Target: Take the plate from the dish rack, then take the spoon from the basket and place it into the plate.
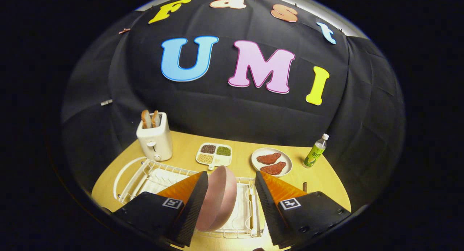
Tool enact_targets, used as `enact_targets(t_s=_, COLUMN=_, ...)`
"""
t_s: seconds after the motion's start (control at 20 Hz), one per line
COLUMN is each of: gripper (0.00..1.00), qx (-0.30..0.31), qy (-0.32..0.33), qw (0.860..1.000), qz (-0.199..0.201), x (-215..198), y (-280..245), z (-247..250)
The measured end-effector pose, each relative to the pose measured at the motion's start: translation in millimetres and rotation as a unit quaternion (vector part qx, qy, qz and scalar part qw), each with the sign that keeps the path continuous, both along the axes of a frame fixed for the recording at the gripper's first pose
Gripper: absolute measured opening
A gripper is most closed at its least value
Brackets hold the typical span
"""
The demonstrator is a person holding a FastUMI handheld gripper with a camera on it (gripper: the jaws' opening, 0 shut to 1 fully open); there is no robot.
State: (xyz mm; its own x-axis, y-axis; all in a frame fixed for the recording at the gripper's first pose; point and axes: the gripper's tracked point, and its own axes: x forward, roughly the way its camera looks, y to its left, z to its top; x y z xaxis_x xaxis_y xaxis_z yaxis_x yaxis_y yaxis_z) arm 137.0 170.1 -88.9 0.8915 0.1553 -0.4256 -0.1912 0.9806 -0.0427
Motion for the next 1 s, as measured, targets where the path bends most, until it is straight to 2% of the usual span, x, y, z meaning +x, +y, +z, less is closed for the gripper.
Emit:
enact_targets(t_s=0.25, gripper=0.64, qx=-0.002, qy=0.097, qw=0.994, qz=-0.039, x=6, y=0, z=-55)
enact_targets(t_s=0.5, gripper=0.33, qx=0.063, qy=0.188, qw=0.978, qz=-0.066, x=2, y=14, z=-82)
enact_targets(t_s=0.7, gripper=0.29, qx=0.035, qy=0.172, qw=0.981, qz=-0.087, x=3, y=6, z=-77)
enact_targets(t_s=1.0, gripper=0.26, qx=-0.024, qy=0.109, qw=0.991, qz=-0.079, x=7, y=23, z=-53)
